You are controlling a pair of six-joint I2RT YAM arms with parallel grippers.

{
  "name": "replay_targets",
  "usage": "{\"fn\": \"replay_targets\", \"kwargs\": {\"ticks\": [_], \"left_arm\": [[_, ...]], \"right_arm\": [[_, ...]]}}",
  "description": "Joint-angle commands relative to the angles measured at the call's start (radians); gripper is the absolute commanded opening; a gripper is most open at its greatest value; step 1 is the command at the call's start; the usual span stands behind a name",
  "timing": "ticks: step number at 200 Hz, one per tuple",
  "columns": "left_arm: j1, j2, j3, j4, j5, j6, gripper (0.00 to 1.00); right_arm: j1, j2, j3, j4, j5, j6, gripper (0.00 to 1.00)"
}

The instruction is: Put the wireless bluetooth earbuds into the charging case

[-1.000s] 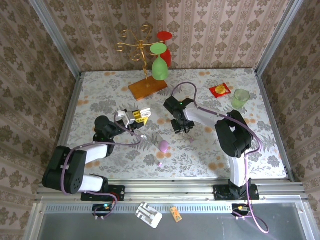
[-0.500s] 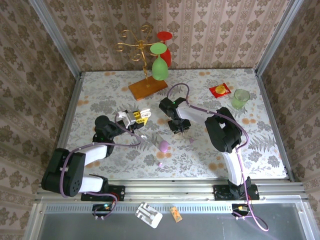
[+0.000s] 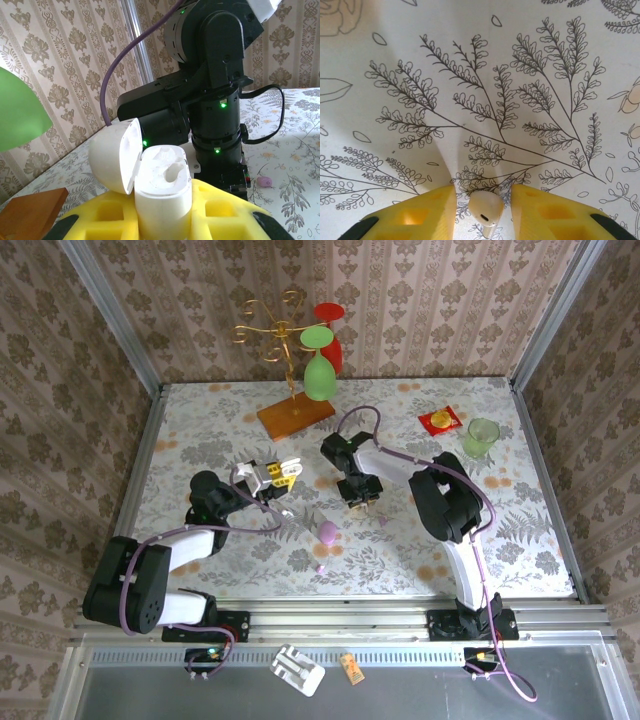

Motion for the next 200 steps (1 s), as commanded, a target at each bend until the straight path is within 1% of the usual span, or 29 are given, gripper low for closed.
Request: {"fn": "replay_targets", "kwargs": {"ticks": [1, 39, 87, 96, 107, 129, 166, 200], "left_arm": [[0.008, -0.011, -0.005, 0.013, 0.020, 0.016, 0.02], [0.007, -0.016, -0.006, 0.015, 0.021, 0.013, 0.02], [0.006, -0.017, -0.011, 0.014, 0.024, 0.022, 0.02], [0.006, -0.017, -0.012, 0.014, 0.023, 0.023, 0.02], [0.007, -0.016, -0.014, 0.014, 0.022, 0.025, 0.02], [0.008, -0.013, -0.016, 0.011, 0.022, 0.032, 0.02], [0.009, -0.004, -0.012, 0.012, 0.021, 0.033, 0.02], [0.009, 0.012, 0.000, 0.012, 0.009, 0.013, 0.02]], "right_arm": [[-0.026, 0.043, 0.020, -0.095, -0.069, -0.011, 0.34], [-0.061, 0.080, 0.075, -0.150, -0.117, -0.019, 0.31], [-0.080, 0.134, 0.152, -0.232, -0.146, -0.037, 0.32], [-0.082, 0.140, 0.160, -0.238, -0.147, -0.038, 0.30], [-0.085, 0.143, 0.168, -0.242, -0.149, -0.041, 0.25], [-0.092, 0.145, 0.176, -0.241, -0.154, -0.042, 0.24], [-0.092, 0.111, 0.174, -0.207, -0.168, -0.043, 0.23], [-0.091, 0.008, 0.118, -0.110, -0.185, -0.048, 0.24]]}}
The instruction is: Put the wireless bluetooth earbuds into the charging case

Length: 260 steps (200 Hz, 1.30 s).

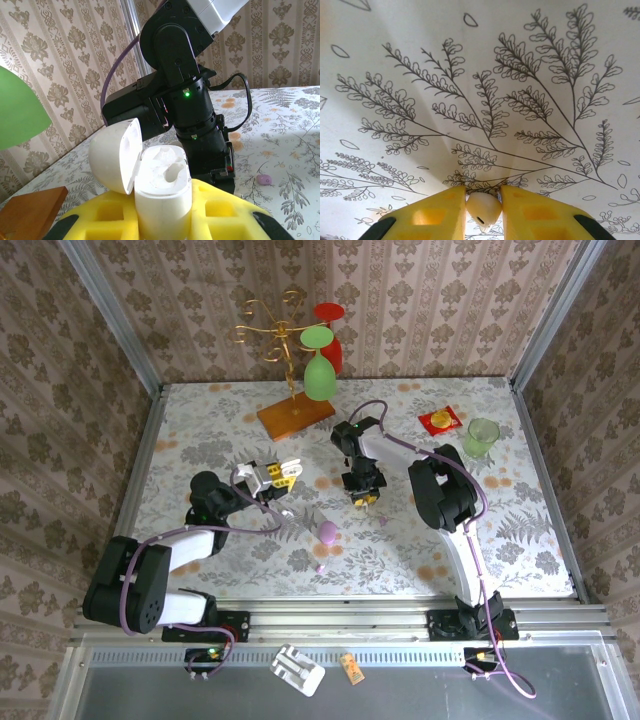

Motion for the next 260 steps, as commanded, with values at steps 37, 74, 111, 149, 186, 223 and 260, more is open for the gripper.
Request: {"fn": "replay_targets", "kwargs": {"ticks": [37, 74, 111, 149, 186, 223, 260], "left_arm": [[-0.005, 0.019, 0.053, -0.096, 0.015, 0.000, 0.03], [-0.024, 0.028, 0.071, -0.095, 0.018, -0.035, 0.04], [-0.054, 0.050, 0.094, -0.102, 0.018, -0.063, 0.04], [-0.082, 0.085, 0.123, -0.090, 0.010, -0.101, 0.04], [-0.114, 0.128, 0.145, -0.034, -0.001, -0.162, 0.04], [-0.132, 0.171, 0.156, 0.025, -0.003, -0.207, 0.04], [-0.128, 0.178, 0.158, 0.022, -0.008, -0.203, 0.04]], "right_arm": [[0.004, -0.249, -0.163, 0.241, -0.023, -0.090, 0.23], [0.007, -0.391, -0.290, 0.439, -0.065, -0.115, 0.23], [0.028, -0.528, -0.407, 0.643, -0.044, -0.153, 0.22], [0.045, -0.653, -0.482, 0.781, -0.086, -0.204, 0.22], [0.068, -0.729, -0.514, 0.861, -0.152, -0.234, 0.22], [0.093, -0.752, -0.512, 0.915, -0.207, -0.236, 0.21], [0.114, -0.749, -0.505, 0.955, -0.254, -0.233, 0.21]]}}
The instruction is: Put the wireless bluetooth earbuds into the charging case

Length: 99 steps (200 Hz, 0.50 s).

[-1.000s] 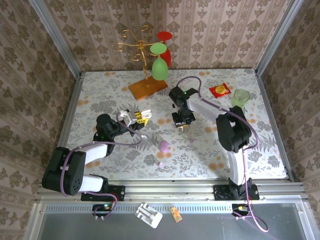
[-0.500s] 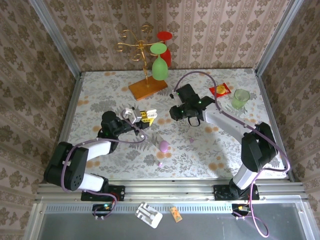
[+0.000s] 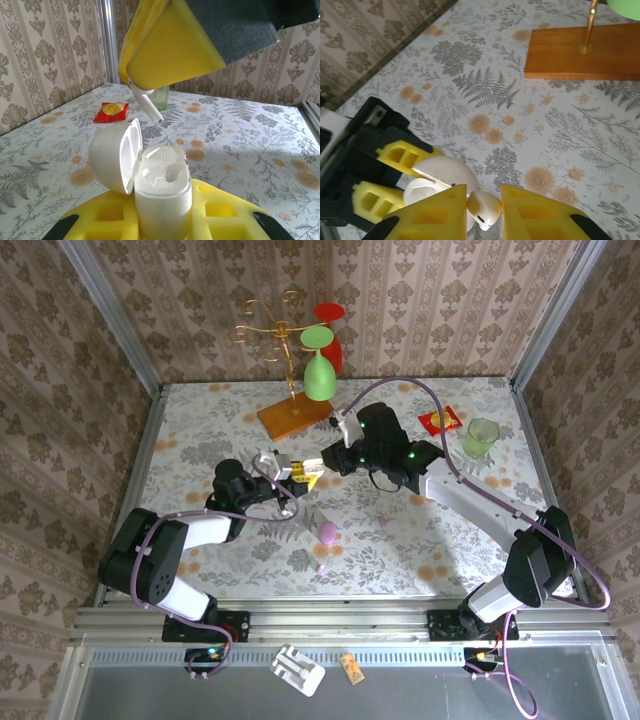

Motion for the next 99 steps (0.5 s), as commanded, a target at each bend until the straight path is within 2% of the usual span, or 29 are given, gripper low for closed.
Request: {"fn": "replay_targets", "kwargs": {"ticks": [1, 99], "left_arm": [[0.000, 0.006, 0.026, 0.044, -0.003, -0.023, 0.04], [0.008, -0.010, 0.048, 0.007, -0.022, -0.072, 0.05]], "right_arm": [[0.016, -0.020, -0.004, 0.061, -0.055, -0.019, 0.21], [0.037, -0.006, -0.035, 0.099, -0.070, -0.019, 0.20]]}}
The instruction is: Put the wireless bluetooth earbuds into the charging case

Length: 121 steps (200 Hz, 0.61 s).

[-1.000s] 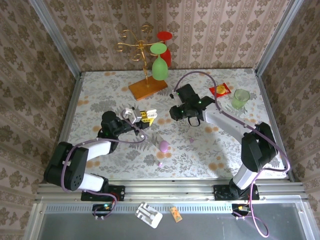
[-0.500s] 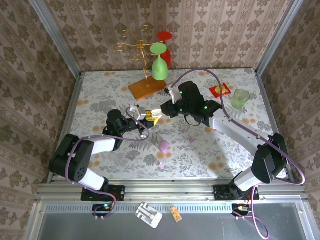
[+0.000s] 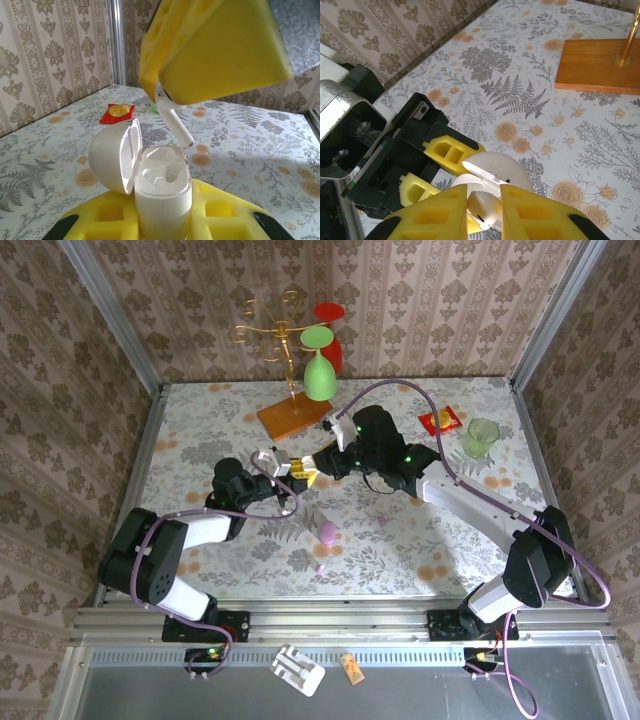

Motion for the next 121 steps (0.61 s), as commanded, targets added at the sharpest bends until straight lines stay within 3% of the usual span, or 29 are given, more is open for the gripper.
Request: {"fn": "replay_targets", "kwargs": {"ticks": [1, 121], "left_arm": [[0.005, -0.009, 0.034, 0.005, 0.004, -0.034, 0.05], [0.005, -0.003, 0.034, 0.035, 0.030, -0.067, 0.06]], "right_arm": [[0.010, -0.005, -0.017, 0.034, -0.008, -0.019, 0.20], [0.011, 0.000, -0.029, 0.085, 0.061, -0.031, 0.19]]}}
